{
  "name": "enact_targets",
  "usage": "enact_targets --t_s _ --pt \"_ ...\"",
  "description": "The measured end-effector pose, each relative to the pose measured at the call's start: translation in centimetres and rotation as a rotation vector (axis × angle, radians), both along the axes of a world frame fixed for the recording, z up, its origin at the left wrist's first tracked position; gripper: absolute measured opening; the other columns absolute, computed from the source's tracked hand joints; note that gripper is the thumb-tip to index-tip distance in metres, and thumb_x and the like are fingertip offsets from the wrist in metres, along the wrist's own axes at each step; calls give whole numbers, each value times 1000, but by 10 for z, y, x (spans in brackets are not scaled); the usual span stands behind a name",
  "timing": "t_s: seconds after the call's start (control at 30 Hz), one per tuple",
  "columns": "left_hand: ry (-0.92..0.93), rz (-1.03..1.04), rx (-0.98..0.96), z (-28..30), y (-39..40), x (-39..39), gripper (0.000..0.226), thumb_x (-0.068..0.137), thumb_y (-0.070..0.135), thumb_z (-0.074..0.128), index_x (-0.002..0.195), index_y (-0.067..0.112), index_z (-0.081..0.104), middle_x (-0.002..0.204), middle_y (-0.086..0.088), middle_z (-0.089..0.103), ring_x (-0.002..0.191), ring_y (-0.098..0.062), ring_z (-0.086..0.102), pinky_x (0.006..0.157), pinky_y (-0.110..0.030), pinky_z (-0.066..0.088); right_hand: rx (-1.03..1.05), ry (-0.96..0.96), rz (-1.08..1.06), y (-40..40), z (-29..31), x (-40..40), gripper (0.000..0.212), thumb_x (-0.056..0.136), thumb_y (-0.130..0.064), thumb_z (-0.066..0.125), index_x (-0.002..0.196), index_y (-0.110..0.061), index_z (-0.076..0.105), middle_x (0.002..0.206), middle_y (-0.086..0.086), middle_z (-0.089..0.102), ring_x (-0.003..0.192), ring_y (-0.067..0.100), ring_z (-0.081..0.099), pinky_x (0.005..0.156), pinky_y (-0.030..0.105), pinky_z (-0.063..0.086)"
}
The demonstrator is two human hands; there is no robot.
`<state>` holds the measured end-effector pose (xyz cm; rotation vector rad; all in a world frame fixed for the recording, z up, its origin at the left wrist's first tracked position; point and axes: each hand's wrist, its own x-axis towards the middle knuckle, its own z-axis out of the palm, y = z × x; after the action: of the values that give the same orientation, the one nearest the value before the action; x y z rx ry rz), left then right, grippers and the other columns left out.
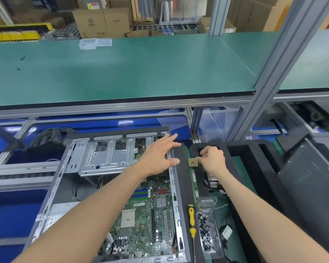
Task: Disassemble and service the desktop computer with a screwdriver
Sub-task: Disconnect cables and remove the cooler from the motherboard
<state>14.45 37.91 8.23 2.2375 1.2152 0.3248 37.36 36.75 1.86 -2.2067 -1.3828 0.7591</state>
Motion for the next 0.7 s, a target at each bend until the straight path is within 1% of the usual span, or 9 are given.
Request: enact_targets --t_s 0.07,0.1,0.2,0.3,0.37,0.47,0.5,0.63,0.7 --pt "-39 44 16 1 -5 -4 67 90 44 68 150 32 40 165 16 16 151 -7 14 122 -46 21 52 38 17 -8 12 -3 30 85 -26 81 109 -14 69 88 -2 67 85 17 62 73 26 44" --pt "-50 68 29 2 -8 -7 71 89 48 69 151 33 38 165 17 17 150 -8 19 121 -45 25 80 53 36 -12 19 -5 29 84 -25 81 108 -14 70 85 -3 67 83 15 63 70 24 44" --pt "-78 103 67 2 -20 -23 72 88 50 68 151 33 38 163 15 23 148 -10 25 121 -44 25 165 96 114 -28 38 -17 24 85 -22 80 105 -13 72 78 -6 69 79 8 65 67 16 43" --pt "-75 108 106 0 -38 -43 64 90 46 68 147 32 43 159 12 33 146 -10 29 121 -42 25 222 133 176 -46 53 -35 21 85 -21 79 104 -14 73 79 -5 70 79 6 65 73 18 48" --pt "-61 104 143 -2 -48 -56 60 90 44 69 145 32 46 156 11 38 143 -10 33 120 -38 26 256 140 214 -58 60 -49 18 86 -21 78 102 -14 74 79 -6 68 75 3 62 74 18 50" --pt "-50 109 197 -4 -62 -77 56 91 41 69 143 29 51 150 10 44 138 -7 35 118 -29 25 309 123 252 -72 65 -69 11 90 -16 74 100 -13 74 78 -10 65 74 3 60 79 30 57" --pt "-50 114 209 -4 -66 -83 55 91 40 69 141 28 52 147 10 46 137 -7 37 116 -26 23 328 111 250 -75 66 -74 9 91 -15 72 99 -14 74 78 -10 65 74 3 60 80 32 58" --pt "-56 113 250 -3 -77 -105 53 89 37 73 138 25 55 138 10 52 131 -8 42 108 -20 25 406 44 271 -88 70 -90 9 89 -24 74 97 -20 71 79 -10 66 73 1 58 71 20 48" --pt "-56 113 244 -1 -82 -113 54 89 39 73 138 26 54 135 10 53 128 -8 44 108 -22 30 432 -18 354 -96 73 -101 14 88 -28 75 99 -22 70 78 -14 64 72 1 57 70 22 49"
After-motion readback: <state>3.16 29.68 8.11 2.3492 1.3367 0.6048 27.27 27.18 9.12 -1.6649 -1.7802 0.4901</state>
